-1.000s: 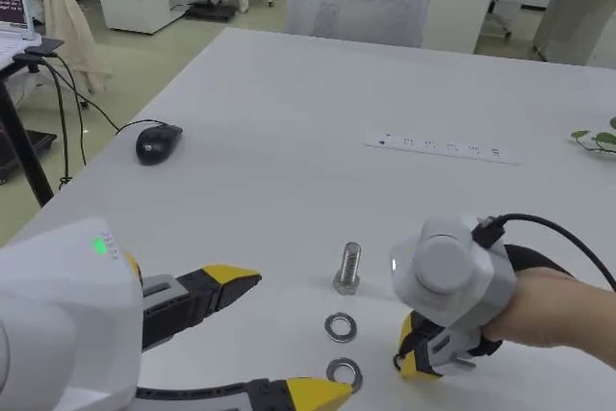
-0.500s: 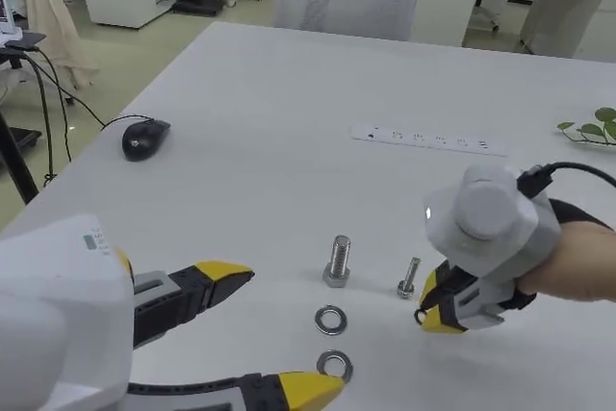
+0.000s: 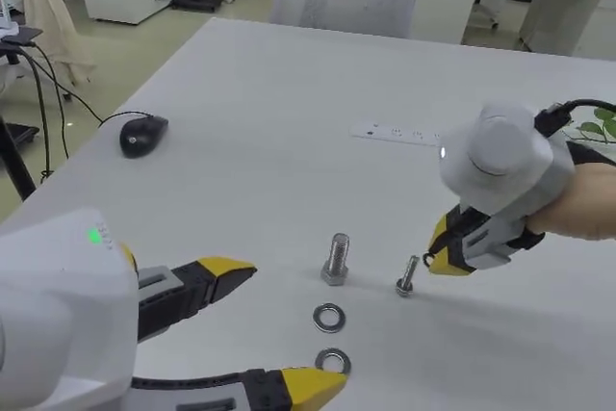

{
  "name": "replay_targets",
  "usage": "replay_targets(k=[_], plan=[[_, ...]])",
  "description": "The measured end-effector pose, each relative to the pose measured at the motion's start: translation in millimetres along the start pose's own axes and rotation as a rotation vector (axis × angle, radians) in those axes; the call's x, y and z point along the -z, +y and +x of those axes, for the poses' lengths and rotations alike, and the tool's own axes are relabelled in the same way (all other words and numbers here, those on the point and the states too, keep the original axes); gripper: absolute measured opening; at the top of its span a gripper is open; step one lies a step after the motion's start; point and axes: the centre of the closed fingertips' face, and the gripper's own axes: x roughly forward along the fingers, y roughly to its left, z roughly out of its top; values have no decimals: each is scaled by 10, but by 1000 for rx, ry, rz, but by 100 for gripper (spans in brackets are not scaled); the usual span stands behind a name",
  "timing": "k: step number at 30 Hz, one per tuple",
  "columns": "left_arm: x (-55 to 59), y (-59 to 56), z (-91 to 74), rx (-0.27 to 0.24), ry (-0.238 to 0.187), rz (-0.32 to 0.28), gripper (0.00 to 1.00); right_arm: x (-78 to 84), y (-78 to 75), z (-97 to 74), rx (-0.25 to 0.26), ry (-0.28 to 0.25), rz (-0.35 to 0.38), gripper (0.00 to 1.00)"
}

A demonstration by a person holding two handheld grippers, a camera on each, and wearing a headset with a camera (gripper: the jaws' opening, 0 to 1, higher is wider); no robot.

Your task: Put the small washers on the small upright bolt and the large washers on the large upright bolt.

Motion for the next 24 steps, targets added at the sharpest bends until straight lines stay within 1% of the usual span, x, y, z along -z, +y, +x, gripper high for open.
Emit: replay_targets(k=[3,11,16,24], plan=[[-3,8,-3,-3,-3,-3,63,-11,-33,28,-2,5,-2,12],[41,47,-6,-15,4,-20,63,-24,-63,89,-21,15,-18,12],[35,61,19,-15,2,-23,63,-20,-63,135,-35,27,-31,12],[45,83,25,-20,1,-29,63,-21,-76,202,-43,37,-48,12]])
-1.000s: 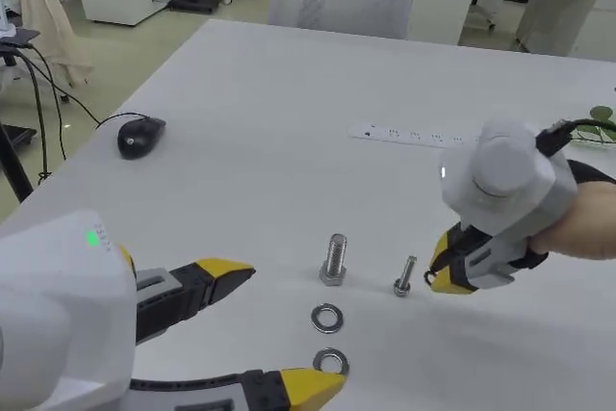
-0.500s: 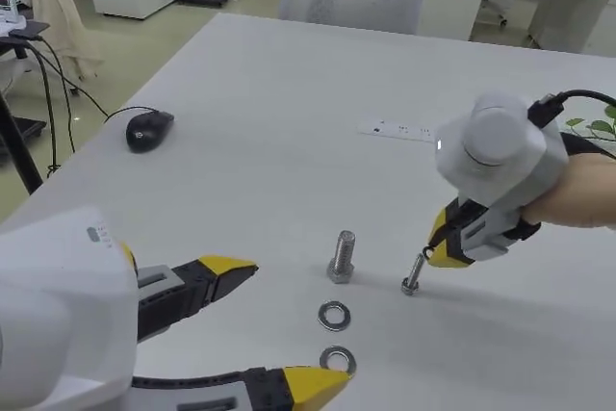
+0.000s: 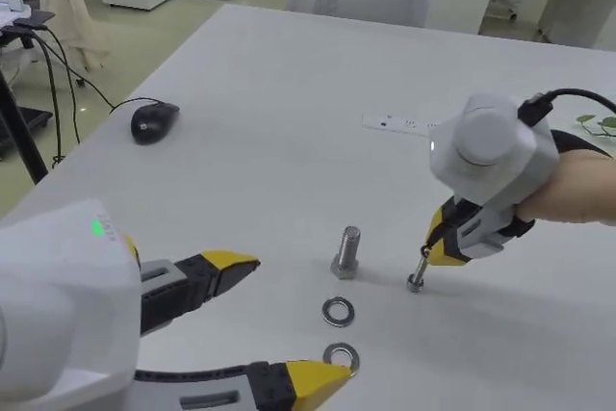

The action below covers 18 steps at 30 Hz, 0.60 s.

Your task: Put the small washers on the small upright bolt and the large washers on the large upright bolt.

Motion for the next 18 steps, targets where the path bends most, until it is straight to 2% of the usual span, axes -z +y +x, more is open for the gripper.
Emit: replay_targets(k=[18], plan=[[45,13,-8,0,11,-10,63,68,57,231,-38,27,6,13]])
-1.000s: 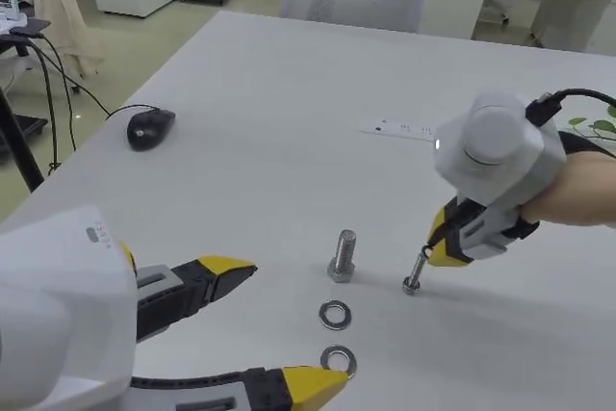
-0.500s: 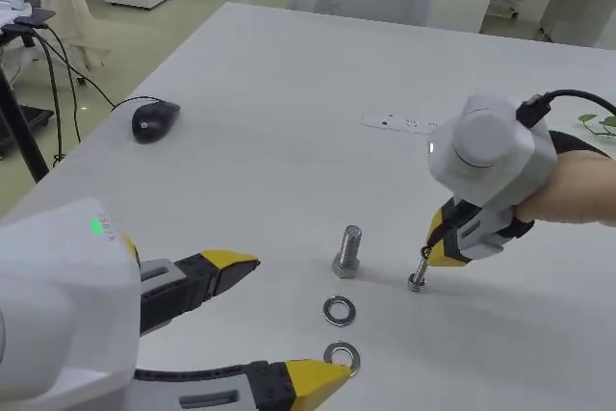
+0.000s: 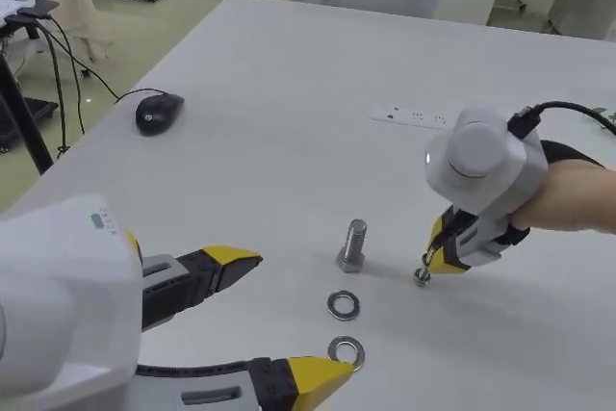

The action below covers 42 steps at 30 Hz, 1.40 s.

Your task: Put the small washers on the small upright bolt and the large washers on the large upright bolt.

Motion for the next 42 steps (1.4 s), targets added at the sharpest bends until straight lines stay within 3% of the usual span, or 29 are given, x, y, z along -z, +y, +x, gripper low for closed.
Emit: replay_targets(k=[10,42], plan=[[31,0,5,1,3,-12,63,56,22,142,-17,14,9,13],[3,11,-32,-10,0,-2,63,80,-5,129,0,-11,17,16]])
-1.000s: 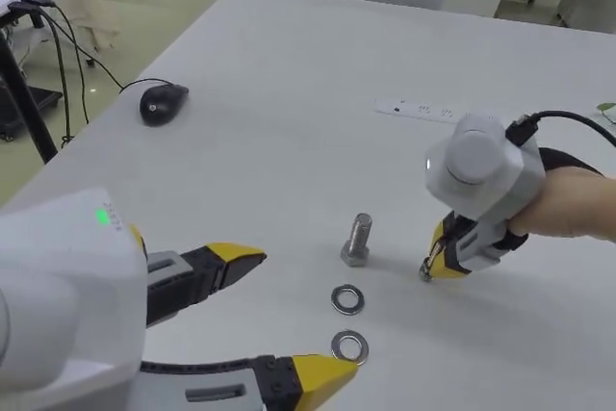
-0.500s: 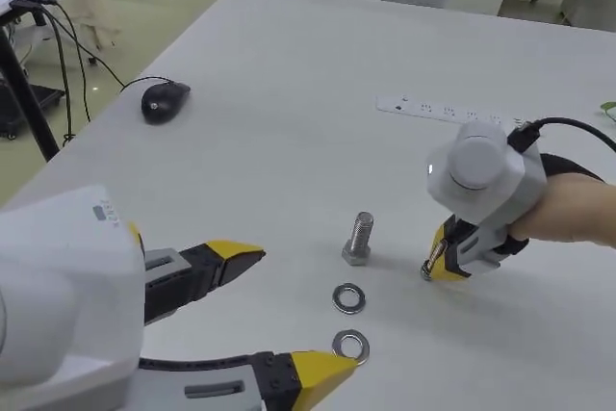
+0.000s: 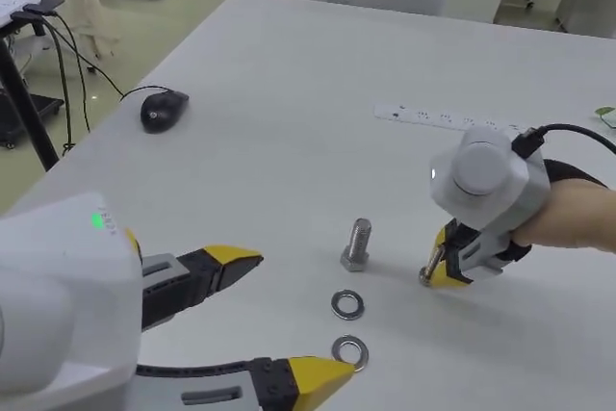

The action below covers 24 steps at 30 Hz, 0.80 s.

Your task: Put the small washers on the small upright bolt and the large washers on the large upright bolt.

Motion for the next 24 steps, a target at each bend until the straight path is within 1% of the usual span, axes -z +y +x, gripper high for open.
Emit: replay_targets(k=[6,12,15,17,20,24], plan=[[-35,-19,10,7,-4,9,63,31,26,-67,9,-3,5,17],[-54,-44,13,14,-2,21,63,95,108,-161,24,-1,4,17],[-79,-65,14,21,-12,23,63,114,172,-194,30,-6,14,17],[-84,-74,6,18,-7,33,63,116,229,-208,29,-5,14,17],[-115,-98,-13,22,-18,35,63,86,297,-231,33,-16,15,17],[-116,-120,-38,29,-22,45,63,27,413,-246,33,-27,9,18]])
